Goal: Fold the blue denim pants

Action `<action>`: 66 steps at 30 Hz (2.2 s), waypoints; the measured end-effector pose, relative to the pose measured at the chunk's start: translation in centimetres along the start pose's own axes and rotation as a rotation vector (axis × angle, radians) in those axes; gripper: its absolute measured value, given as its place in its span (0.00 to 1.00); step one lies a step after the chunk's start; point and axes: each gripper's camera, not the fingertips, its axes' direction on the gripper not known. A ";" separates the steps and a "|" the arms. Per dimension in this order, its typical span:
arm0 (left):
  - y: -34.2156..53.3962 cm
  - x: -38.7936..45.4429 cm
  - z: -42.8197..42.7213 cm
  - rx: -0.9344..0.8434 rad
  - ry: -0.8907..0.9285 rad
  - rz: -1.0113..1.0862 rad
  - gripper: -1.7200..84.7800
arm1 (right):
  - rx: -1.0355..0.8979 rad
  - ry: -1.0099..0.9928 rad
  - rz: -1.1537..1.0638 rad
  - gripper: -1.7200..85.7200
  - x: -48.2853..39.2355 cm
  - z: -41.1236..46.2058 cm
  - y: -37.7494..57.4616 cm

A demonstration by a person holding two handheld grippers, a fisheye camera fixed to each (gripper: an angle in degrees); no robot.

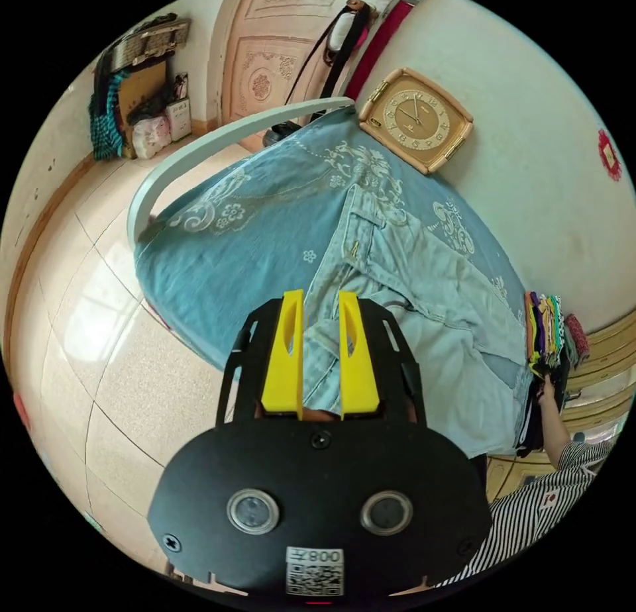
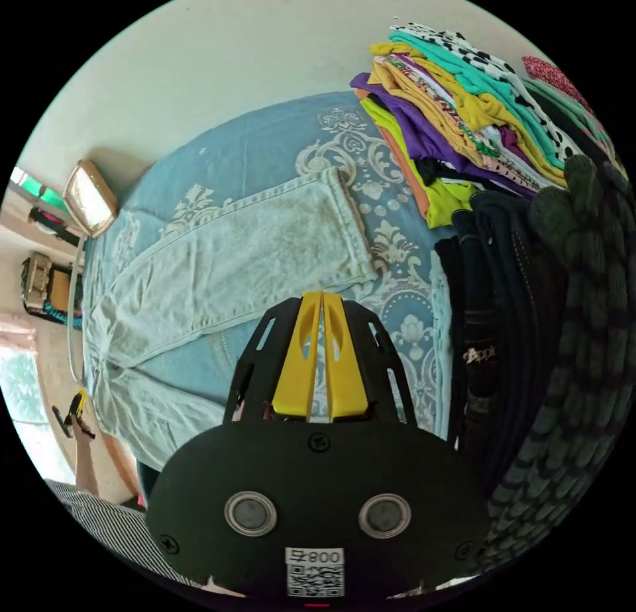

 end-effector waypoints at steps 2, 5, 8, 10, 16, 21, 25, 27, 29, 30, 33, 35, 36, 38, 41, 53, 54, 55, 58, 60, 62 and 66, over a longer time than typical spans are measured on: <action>1.9 -1.9 -0.9 -0.003 0.049 -0.079 0.13 | -0.030 -0.090 -0.075 0.03 -2.2 -0.7 1.8; 3.9 -4.1 -1.2 -0.027 0.156 -0.166 0.13 | -0.074 -0.213 -0.221 0.03 -7.6 -1.3 4.4; 3.9 -3.4 -0.8 -0.099 0.190 -0.129 0.13 | -0.137 -0.325 -0.391 0.05 -15.0 -1.5 5.9; 3.4 -1.7 -2.0 -0.065 0.135 -0.074 0.12 | -0.146 -0.357 -0.495 0.06 -20.3 -2.0 6.5; -0.1 3.2 -2.5 -0.070 0.091 0.144 0.12 | -0.160 -0.471 -0.880 0.08 -40.7 -2.8 8.4; -1.4 5.0 0.6 -0.180 -0.017 0.183 0.12 | -0.154 -0.519 -1.120 0.09 -57.5 -3.5 10.4; -0.6 6.2 -0.6 -0.134 -0.038 0.251 0.10 | -0.162 -0.492 -1.237 0.10 -66.0 -3.3 12.6; -0.3 6.7 -1.1 -0.118 -0.050 0.269 0.09 | -0.159 -0.419 -1.293 0.10 -70.2 -2.7 14.0; -0.1 7.1 -1.6 -0.108 -0.058 0.278 0.07 | -0.160 -0.334 -1.324 0.09 -72.5 -2.1 14.9; 0.1 7.4 -1.9 -0.100 -0.058 0.289 0.06 | -0.163 -0.276 -1.332 0.08 -73.7 -1.7 15.3; 0.4 7.6 -3.2 -0.058 -0.043 0.292 0.05 | -0.102 -0.210 -1.329 0.03 -75.1 -2.5 15.5; 0.7 7.7 -3.4 -0.056 -0.044 0.297 0.05 | -0.110 -0.230 -1.330 0.03 -75.7 -3.2 15.3; 0.8 7.7 -3.7 -0.047 -0.036 0.295 0.04 | -0.119 -0.248 -1.323 0.03 -75.9 -3.7 14.9; 0.9 7.7 -4.5 -0.010 -0.028 0.280 0.04 | -0.130 -0.283 -1.296 0.02 -76.2 -4.6 14.4; 0.7 7.9 -6.0 0.057 -0.003 0.269 0.04 | -0.114 -0.355 -1.230 0.02 -76.2 -6.6 13.2; 1.7 9.3 -5.4 0.036 -0.026 0.329 0.04 | -0.065 -0.223 -1.462 0.08 -82.5 -9.4 16.4; 1.9 9.3 -5.2 0.041 -0.022 0.327 0.04 | -0.039 -0.212 -1.472 0.07 -82.7 -9.7 16.4; 2.1 9.2 -5.1 0.044 -0.014 0.321 0.04 | -0.035 -0.208 -1.477 0.06 -82.7 -9.9 16.4; 2.2 9.0 -4.9 0.057 -0.010 0.309 0.04 | -0.011 -0.203 -1.475 0.04 -82.7 -10.6 15.9; 2.2 9.0 -4.8 0.066 -0.013 0.306 0.04 | -0.033 -0.248 -1.429 0.03 -82.5 -11.2 14.6; 2.3 8.9 -5.0 0.084 -0.015 0.304 0.04 | -0.056 -0.310 -1.366 0.03 -82.1 -11.7 13.1; 2.3 8.6 -5.2 0.121 -0.001 0.290 0.04 | -0.111 -0.553 -1.196 0.02 -80.0 -13.7 8.7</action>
